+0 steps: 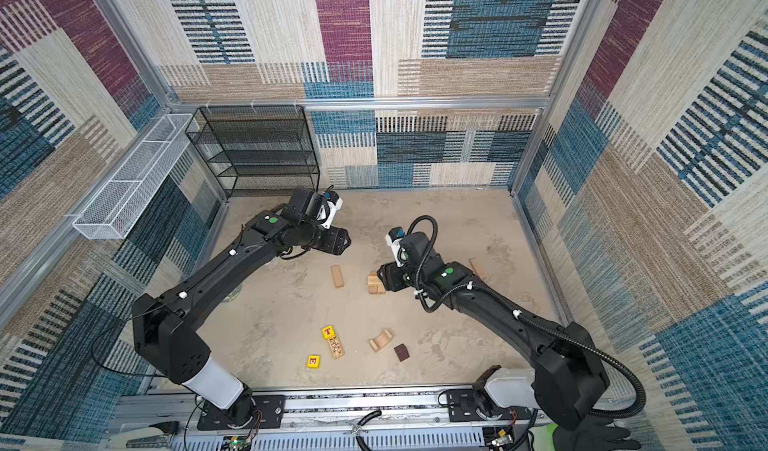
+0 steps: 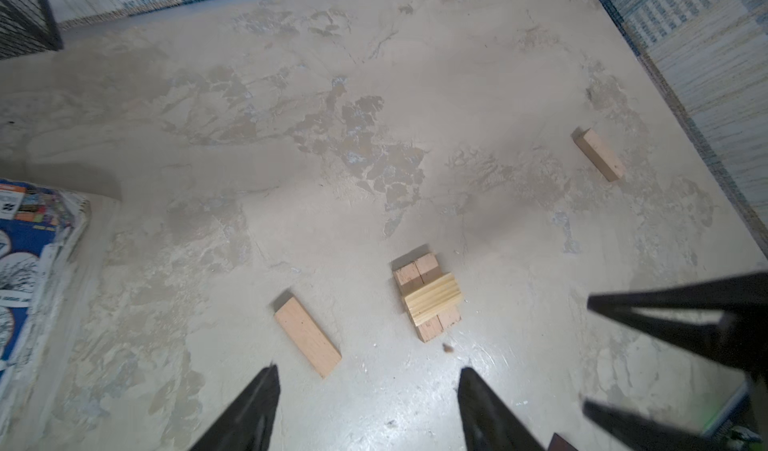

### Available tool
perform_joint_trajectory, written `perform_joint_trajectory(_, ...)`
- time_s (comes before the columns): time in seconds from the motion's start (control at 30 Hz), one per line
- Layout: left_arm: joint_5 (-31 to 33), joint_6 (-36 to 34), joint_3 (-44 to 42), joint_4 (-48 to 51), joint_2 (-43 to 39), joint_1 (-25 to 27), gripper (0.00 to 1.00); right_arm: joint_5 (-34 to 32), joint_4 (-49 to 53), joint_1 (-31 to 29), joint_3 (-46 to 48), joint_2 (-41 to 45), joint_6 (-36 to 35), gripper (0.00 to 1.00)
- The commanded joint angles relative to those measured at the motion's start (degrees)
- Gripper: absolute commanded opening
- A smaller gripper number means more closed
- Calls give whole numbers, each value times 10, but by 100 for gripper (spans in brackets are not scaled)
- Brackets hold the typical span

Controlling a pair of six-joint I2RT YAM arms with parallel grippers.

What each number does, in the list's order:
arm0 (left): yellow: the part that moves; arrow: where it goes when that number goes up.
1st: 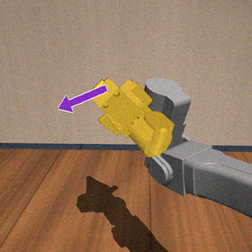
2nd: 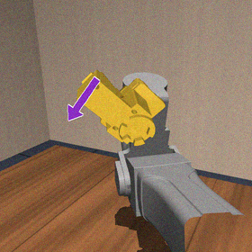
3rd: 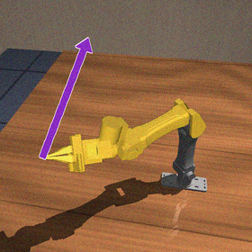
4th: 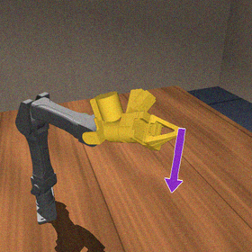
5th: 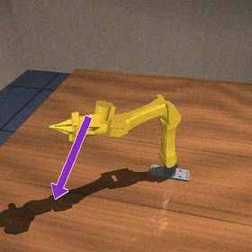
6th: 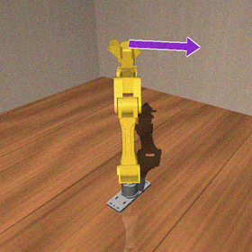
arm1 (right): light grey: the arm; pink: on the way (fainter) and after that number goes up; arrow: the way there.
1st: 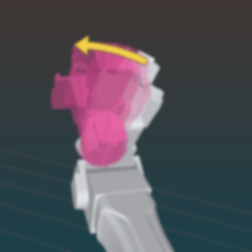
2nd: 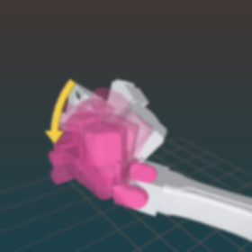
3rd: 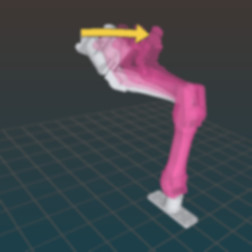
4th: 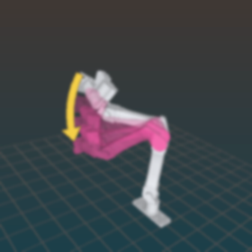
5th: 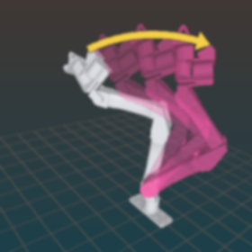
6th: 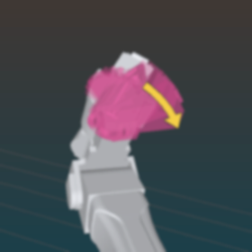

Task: Build the wood block tower
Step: 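Lower the right gripper over the printed wooden block beside the cubes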

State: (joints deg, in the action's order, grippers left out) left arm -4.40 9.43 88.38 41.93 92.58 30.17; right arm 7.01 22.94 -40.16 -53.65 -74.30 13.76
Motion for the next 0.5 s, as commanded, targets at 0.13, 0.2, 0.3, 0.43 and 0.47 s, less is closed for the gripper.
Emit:
perform_joint_trajectory(0.13, -4, 12, -10, -12, -34, -53, 74, -5, -1, -144, 7, -35, 14, 66)
perform_joint_trajectory(0.2, -7, 15, -16, -16, -42, -64, 74, -3, -12, -170, 12, -51, 16, 66)
perform_joint_trajectory(0.3, 1, 11, -24, -19, -53, -70, 75, 0, -16, -206, 1, -90, 16, 66)
perform_joint_trajectory(0.43, 17, 4, -28, -15, -59, -70, 75, 10, 11, -245, -42, -159, -15, 65)
perform_joint_trajectory(0.47, 19, 3, -28, -14, -61, -71, 75, 4, 16, -253, -50, -170, -23, 65)
